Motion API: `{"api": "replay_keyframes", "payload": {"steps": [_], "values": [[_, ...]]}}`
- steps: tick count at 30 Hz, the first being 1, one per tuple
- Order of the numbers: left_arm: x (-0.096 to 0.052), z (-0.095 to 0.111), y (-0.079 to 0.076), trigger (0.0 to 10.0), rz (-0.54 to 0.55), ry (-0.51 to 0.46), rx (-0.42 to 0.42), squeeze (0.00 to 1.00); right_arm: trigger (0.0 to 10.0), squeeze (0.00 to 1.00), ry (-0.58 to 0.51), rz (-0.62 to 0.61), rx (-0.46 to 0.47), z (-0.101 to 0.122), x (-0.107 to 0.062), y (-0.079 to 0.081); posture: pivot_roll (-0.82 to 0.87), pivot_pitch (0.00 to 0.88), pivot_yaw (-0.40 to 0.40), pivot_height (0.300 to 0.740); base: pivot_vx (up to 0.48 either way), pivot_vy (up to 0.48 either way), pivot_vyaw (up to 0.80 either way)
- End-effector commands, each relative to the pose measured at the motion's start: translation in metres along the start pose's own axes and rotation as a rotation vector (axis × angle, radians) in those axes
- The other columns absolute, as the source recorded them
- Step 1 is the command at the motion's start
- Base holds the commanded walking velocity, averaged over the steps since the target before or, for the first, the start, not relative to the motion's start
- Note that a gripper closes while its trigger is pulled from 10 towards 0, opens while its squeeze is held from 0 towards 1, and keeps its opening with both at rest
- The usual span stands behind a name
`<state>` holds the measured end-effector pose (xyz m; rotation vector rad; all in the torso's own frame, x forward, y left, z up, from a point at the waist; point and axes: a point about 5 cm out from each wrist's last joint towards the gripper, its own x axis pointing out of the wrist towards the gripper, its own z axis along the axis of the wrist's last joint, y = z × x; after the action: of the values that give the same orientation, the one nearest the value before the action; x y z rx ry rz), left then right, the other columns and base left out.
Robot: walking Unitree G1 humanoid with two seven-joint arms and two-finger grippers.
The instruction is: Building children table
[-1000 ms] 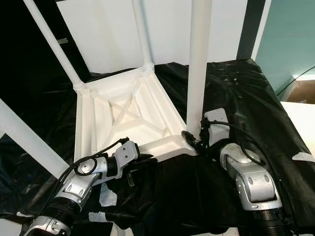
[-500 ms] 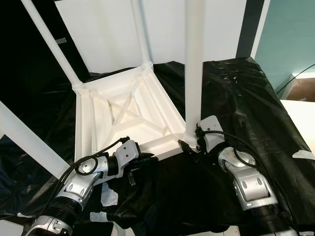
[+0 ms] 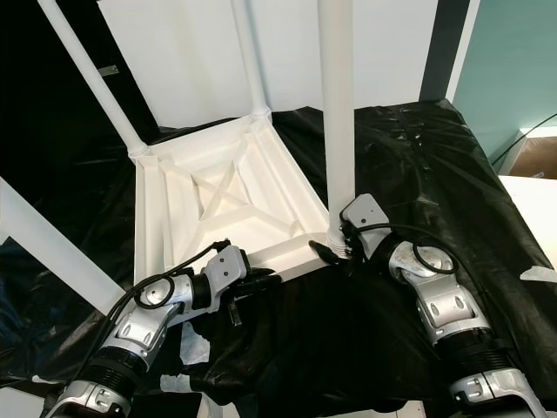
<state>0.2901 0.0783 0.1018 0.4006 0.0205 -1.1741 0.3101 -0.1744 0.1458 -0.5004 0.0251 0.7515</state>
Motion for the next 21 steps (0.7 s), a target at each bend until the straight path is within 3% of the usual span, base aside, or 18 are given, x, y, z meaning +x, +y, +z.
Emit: {"api": "replay_keyframes", "payload": {"steps": [1, 6, 10, 12, 13, 14, 15, 16, 21], "values": [[-0.003, 0.016, 0.013, 10.0, 0.205, -0.121, 0.02, 0.0, 0.0, 0.0, -0.033, 0.066, 0.024, -0.001, 0.003, 0.004, -0.05, 0.0, 0.103, 0.74, 0.0, 0.0, 0.0], [-0.003, 0.016, 0.012, 10.0, 0.206, -0.12, 0.02, 0.0, 0.0, 0.0, -0.021, 0.115, 0.038, -0.01, 0.0, 0.009, -0.05, 0.0, 0.103, 0.74, 0.0, 0.0, 0.0], [-0.004, 0.016, 0.013, 10.0, 0.206, -0.118, 0.023, 0.0, 0.0, 0.0, 0.045, 0.073, 0.205, -0.031, -0.005, 0.029, -0.05, 0.0, 0.104, 0.74, 0.0, 0.0, 0.0], [-0.004, 0.016, 0.013, 10.0, 0.206, -0.118, 0.023, 0.0, 0.0, 0.0, 0.045, 0.073, 0.205, -0.031, -0.005, 0.029, -0.05, 0.0, 0.104, 0.74, 0.0, 0.0, 0.0], [-0.004, 0.016, 0.013, 10.0, 0.204, -0.118, 0.023, 0.0, 0.0, 0.0, 0.004, -0.091, 0.285, -0.031, -0.002, 0.047, -0.05, 0.0, 0.107, 0.74, 0.0, 0.0, 0.0], [-0.004, 0.016, 0.013, 10.0, 0.204, -0.118, 0.023, 0.0, 0.0, 0.0, 0.004, -0.091, 0.285, -0.031, -0.002, 0.047, -0.05, 0.0, 0.107, 0.74, 0.0, 0.0, 0.0], [-0.004, 0.016, 0.013, 10.0, 0.203, -0.118, 0.023, 0.0, 0.0, 0.0, -0.016, -0.171, 0.314, -0.029, -0.001, 0.053, -0.05, 0.0, 0.107, 0.74, 0.0, 0.0, 0.0], [-0.004, 0.016, 0.013, 10.0, 0.199, -0.117, 0.023, 0.0, 0.0, 0.0, -0.08, -0.33, 0.354, -0.023, -0.003, 0.059, -0.06, 0.0, 0.11, 0.74, 0.0, 0.0, 0.0], [-0.003, 0.016, 0.013, 10.0, 0.193, -0.118, 0.023, 0.0, 0.0, 0.0, -0.201, -0.481, 0.344, -0.012, -0.012, 0.06, -0.06, 0.0, 0.112, 0.74, 0.0, 0.0, 0.0]]}}
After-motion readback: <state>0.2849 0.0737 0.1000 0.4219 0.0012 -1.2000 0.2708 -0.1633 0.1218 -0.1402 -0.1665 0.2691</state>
